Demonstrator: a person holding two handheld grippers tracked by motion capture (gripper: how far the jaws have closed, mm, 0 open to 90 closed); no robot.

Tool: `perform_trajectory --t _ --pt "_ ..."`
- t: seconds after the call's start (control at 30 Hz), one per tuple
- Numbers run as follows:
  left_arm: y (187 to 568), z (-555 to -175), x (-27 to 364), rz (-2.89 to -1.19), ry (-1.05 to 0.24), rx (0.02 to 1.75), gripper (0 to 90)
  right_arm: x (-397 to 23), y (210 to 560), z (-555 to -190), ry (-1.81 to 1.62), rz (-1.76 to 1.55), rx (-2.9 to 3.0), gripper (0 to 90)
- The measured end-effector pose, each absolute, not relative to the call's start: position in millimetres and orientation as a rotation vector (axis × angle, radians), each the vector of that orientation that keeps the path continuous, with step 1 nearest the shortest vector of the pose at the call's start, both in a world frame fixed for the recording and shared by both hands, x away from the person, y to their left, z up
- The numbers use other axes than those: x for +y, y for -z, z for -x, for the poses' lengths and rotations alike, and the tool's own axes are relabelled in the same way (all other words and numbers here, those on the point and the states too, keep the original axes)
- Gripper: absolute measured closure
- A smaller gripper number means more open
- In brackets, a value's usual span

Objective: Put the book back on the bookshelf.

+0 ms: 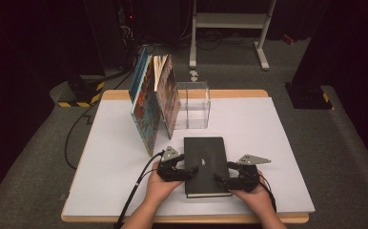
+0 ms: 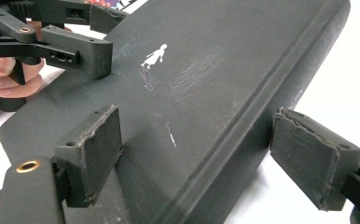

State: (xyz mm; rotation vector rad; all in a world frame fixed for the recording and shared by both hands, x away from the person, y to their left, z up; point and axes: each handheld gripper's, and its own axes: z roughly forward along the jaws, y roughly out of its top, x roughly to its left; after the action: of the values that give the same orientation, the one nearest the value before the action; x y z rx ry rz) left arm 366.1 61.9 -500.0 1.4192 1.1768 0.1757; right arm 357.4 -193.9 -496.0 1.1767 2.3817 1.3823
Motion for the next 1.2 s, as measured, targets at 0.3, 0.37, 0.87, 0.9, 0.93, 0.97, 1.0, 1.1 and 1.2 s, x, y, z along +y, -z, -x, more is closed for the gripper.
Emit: perform_trajectory --t 0.3,0.37,0.87,0.9,0.93,0.97,1.0,1.1,1.2 --pt "484 -370 63 -1.397 -0.209 1.154 31.9 -197 492 -356 -1.426 -1.166 2.363 18.6" --pt "483 -373 62 -1.396 -0.199 1.162 33.3 -197 492 -355 -1.428 -1.164 2.36 18.8" --pt "486 -378 60 -1.431 -0.195 1.117 35.5 -198 494 -360 -1.43 -1.184 2.345 18.6" --pt "486 -378 61 -1.43 -0.195 1.115 35.8 -199 495 -362 -1.43 -1.197 2.342 18.8" --pt "486 -377 61 -1.431 -0.197 1.109 36.0 -199 495 -364 -1.43 -1.208 2.339 18.8" --pt "486 -377 61 -1.429 -0.2 1.101 36.3 -199 496 -368 -1.431 -1.224 2.333 18.8" --pt "486 -377 61 -1.432 -0.203 1.095 36.6 -199 496 -372 -1.436 -1.244 2.332 18.7" --pt "487 -375 60 -1.424 -0.216 1.069 37.3 -199 498 -385 -1.462 -1.302 2.328 17.3" --pt "487 -374 61 -1.42 -0.22 1.05 38.7 -198 499 -390 -1.484 -1.332 2.332 16.0"
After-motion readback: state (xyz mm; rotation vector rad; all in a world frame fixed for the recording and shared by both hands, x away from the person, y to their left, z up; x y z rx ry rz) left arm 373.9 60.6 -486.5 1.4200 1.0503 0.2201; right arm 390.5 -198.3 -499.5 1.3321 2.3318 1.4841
